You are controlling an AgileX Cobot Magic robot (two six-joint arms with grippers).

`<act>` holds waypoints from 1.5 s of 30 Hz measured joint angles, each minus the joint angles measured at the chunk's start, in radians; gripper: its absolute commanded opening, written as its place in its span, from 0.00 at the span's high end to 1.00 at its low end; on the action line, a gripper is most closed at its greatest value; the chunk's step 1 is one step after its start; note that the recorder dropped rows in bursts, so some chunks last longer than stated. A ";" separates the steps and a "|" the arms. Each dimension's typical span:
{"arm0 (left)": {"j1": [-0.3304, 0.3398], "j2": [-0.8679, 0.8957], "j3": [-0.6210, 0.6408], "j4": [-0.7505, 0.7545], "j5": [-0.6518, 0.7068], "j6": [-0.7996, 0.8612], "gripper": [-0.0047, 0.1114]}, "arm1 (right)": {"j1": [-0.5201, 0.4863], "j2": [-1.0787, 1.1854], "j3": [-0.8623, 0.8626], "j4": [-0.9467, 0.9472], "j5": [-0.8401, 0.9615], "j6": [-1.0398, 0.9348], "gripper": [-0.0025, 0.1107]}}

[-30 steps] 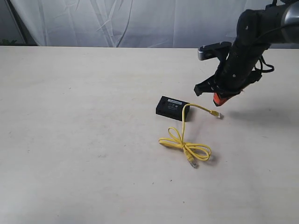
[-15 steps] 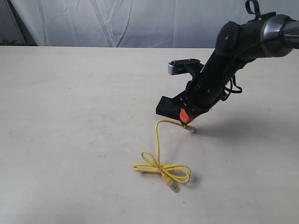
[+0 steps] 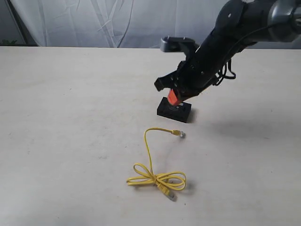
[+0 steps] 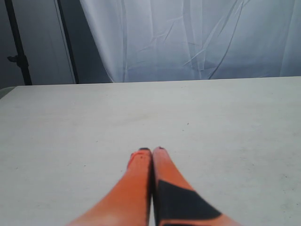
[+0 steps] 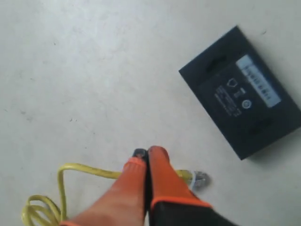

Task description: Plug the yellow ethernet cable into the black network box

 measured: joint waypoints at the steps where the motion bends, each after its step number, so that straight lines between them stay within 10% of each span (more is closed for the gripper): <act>1: 0.000 0.000 0.000 0.000 0.000 0.000 0.96 | -0.004 -0.014 -0.006 0.000 0.007 0.000 0.98; 24: 0.000 0.000 0.000 0.000 0.000 0.000 0.96 | 0.308 0.006 -0.010 -0.325 0.219 0.052 0.98; 45: 0.000 0.000 0.000 0.000 0.000 0.000 0.96 | 0.342 0.084 -0.010 -0.170 -0.179 0.079 0.98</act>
